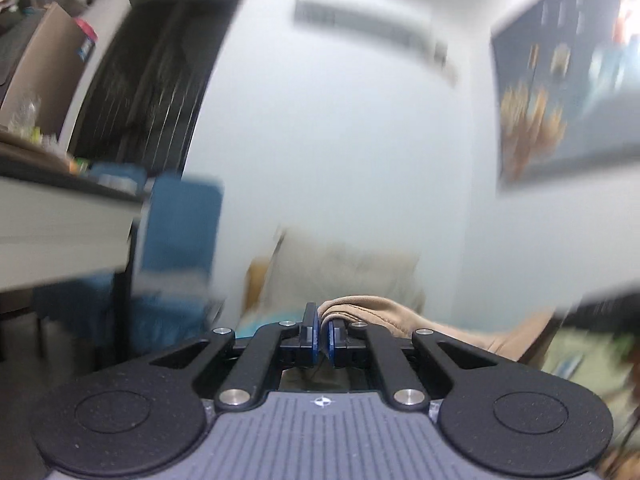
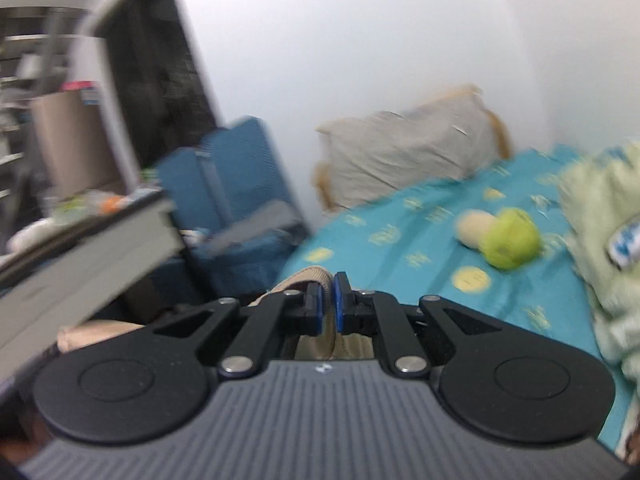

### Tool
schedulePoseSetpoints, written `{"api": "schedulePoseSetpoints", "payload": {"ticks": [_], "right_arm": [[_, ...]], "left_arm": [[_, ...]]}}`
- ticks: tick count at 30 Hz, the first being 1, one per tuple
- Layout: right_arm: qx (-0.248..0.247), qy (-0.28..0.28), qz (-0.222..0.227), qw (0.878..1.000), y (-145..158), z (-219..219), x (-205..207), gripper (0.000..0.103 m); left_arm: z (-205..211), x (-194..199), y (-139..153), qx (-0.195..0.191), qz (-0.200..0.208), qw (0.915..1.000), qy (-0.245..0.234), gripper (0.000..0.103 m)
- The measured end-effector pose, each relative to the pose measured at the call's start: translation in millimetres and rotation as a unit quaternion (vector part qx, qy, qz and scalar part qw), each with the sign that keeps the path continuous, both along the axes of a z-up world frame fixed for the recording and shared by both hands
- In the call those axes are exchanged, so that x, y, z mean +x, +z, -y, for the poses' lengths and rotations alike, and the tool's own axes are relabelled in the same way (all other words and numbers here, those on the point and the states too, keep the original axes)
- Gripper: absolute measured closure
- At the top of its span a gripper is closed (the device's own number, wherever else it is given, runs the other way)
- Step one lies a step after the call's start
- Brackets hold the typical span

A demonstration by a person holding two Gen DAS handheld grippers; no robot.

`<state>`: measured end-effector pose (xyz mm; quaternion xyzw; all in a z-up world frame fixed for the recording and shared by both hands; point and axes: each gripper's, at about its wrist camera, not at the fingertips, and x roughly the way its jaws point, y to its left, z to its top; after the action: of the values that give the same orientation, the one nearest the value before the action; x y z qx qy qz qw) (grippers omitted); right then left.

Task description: Fold clothes

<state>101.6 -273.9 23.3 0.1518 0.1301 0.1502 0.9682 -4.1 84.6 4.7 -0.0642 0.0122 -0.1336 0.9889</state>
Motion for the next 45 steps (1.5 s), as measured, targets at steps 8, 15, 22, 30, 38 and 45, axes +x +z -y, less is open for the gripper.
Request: {"api": "schedulePoseSetpoints", "payload": {"ticks": [8,15,22,30,38,45], "right_arm": [[-0.009,0.07,-0.026,0.997,8.4,6.6,3.3,0.092],[-0.006,0.032,-0.251,0.968,-80.6,-13.4,94.2,0.091],[0.005,-0.014,-0.326,0.945,-122.2,-24.7,106.9,0.041],[0.098,-0.037,-0.284,0.953,-92.8,0.3,70.6,0.028],[0.104,-0.032,-0.292,0.95,-97.3,0.1,65.1,0.028],[0.094,-0.017,-0.285,0.954,-98.5,-7.3,66.5,0.028]], "left_arm": [[-29.1,30.9,20.3,-0.031,-0.054,0.9979,0.015,0.097],[-16.4,142.9,-67.0,0.059,-0.298,0.9485,0.089,0.095],[-10.7,135.4,-63.1,0.076,-0.304,0.942,0.12,0.054],[18.5,91.9,-37.9,0.146,-0.229,0.9576,0.098,0.025],[61.8,100.7,-73.7,0.268,-0.231,0.9348,0.031,0.034],[99.7,108.4,-105.0,0.371,-0.229,0.8996,-0.027,0.08]]}}
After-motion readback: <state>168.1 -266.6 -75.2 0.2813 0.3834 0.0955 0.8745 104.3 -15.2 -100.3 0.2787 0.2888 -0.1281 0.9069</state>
